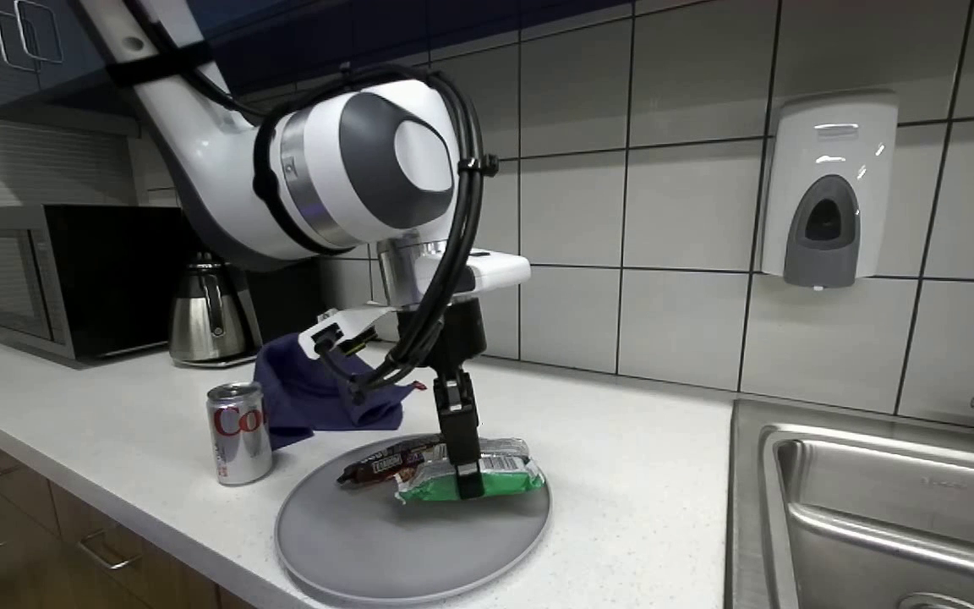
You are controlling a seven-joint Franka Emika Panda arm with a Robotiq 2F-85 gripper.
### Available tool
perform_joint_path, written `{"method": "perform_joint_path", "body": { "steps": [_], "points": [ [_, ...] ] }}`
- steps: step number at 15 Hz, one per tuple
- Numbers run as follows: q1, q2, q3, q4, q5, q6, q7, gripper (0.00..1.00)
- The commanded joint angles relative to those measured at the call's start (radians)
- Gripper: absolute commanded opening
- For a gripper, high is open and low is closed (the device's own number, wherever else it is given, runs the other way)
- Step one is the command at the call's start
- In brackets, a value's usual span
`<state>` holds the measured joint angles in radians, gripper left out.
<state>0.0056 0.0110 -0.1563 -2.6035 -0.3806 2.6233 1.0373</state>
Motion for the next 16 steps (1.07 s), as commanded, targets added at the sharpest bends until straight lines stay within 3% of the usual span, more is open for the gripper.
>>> {"method": "perform_joint_path", "body": {
  "steps": [1, 8, 9, 11, 15, 16],
  "points": [
    [-0.028, -0.021, 0.029, -0.029, -0.012, 0.003, -0.002, 0.13],
    [-0.026, -0.013, 0.037, -0.031, -0.013, 0.003, -0.006, 0.13],
    [-0.026, -0.013, 0.038, -0.03, -0.012, -0.001, -0.01, 0.63],
    [-0.025, -0.012, 0.04, -0.028, -0.009, -0.005, -0.014, 0.7],
    [-0.025, -0.008, 0.041, -0.022, -0.002, -0.008, -0.02, 0.99],
    [-0.025, -0.01, 0.041, -0.021, 0.003, -0.011, -0.026, 1.0]
  ]
}}
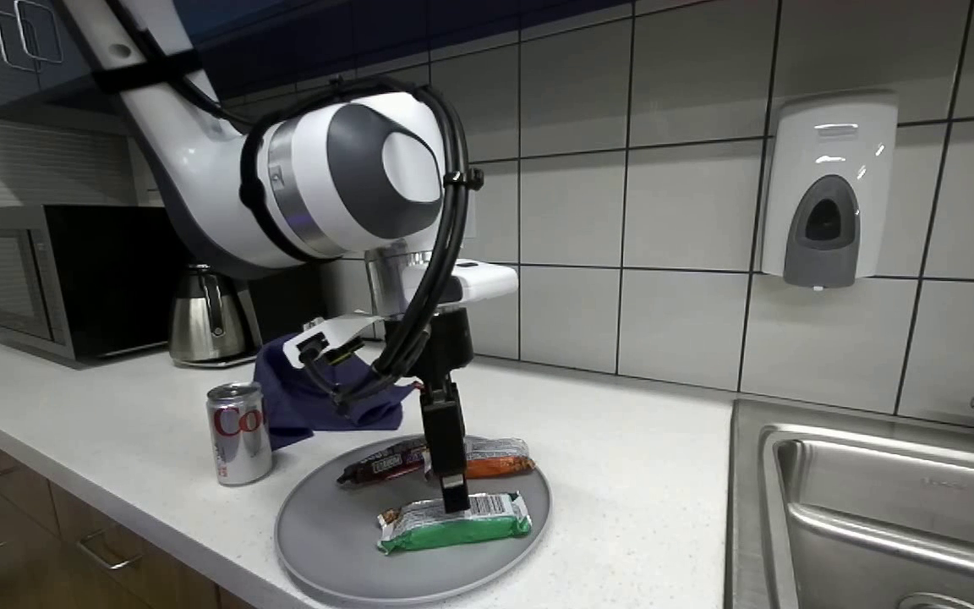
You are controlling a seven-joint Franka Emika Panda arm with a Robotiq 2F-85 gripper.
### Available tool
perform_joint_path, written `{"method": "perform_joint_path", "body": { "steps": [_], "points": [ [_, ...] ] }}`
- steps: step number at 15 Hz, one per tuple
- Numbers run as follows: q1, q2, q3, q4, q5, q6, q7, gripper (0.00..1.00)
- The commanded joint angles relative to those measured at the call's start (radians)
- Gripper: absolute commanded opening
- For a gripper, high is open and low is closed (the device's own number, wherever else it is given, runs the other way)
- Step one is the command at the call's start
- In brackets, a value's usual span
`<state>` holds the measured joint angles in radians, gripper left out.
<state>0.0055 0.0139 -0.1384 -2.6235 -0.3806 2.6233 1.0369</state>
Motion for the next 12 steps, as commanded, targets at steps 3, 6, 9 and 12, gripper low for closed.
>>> {"method": "perform_joint_path", "body": {
  "steps": [3, 6, 9, 12],
  "points": [
    [-0.023, -0.037, 0.028, -0.003, 0.052, -0.024, -0.099, 1.0],
    [-0.02, -0.079, 0.038, -0.005, 0.168, -0.038, -0.283, 1.0],
    [-0.016, -0.125, 0.049, -0.001, 0.303, -0.063, -0.491, 1.0],
    [-0.017, -0.171, 0.06, 0.007, 0.367, -0.095, -0.619, 1.0]
  ]
}}
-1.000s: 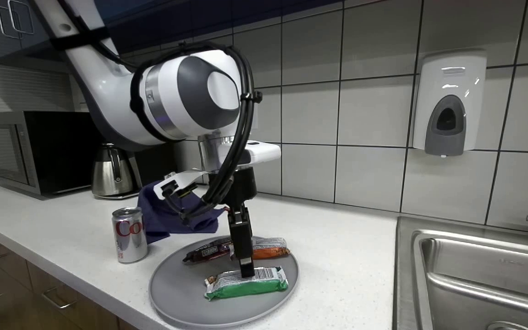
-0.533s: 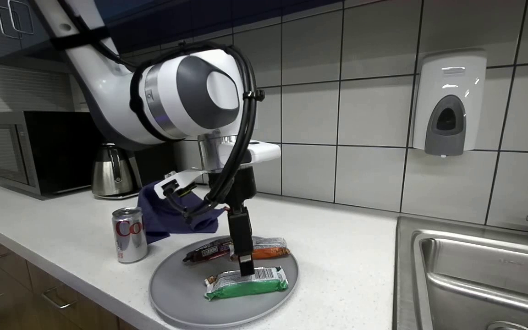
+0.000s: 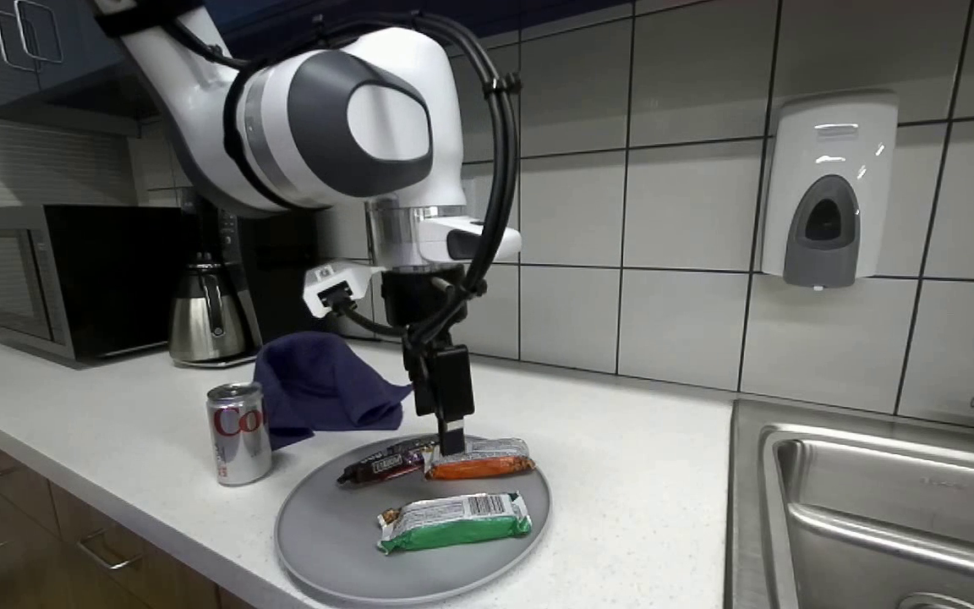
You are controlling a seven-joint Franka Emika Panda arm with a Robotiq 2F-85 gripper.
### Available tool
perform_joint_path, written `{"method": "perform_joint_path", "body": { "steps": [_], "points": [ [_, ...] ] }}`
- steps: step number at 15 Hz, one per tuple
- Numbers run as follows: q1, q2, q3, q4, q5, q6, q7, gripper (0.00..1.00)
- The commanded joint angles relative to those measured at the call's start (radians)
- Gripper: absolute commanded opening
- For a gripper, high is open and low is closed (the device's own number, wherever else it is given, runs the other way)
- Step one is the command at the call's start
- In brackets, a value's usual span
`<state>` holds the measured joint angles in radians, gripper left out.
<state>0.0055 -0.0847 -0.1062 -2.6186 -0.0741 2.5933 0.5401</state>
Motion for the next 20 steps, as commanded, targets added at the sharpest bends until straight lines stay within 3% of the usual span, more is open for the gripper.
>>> {"method": "perform_joint_path", "body": {
  "steps": [1, 10, 16, 17, 20],
  "points": [
    [-0.017, -0.092, 0.031, 0.003, 0.072, -0.077, -0.151, 1.0],
    [-0.016, -0.237, 0.044, -0.005, 0.13, -0.153, -0.31, 1.0],
    [-0.025, -0.277, 0.055, 0.002, 0.12, -0.218, -0.31, 1.0],
    [-0.027, -0.239, 0.057, 0.007, 0.121, -0.171, -0.298, 1.0],
    [-0.027, -0.245, 0.058, 0.007, 0.121, -0.185, -0.298, 1.0]
  ]
}}
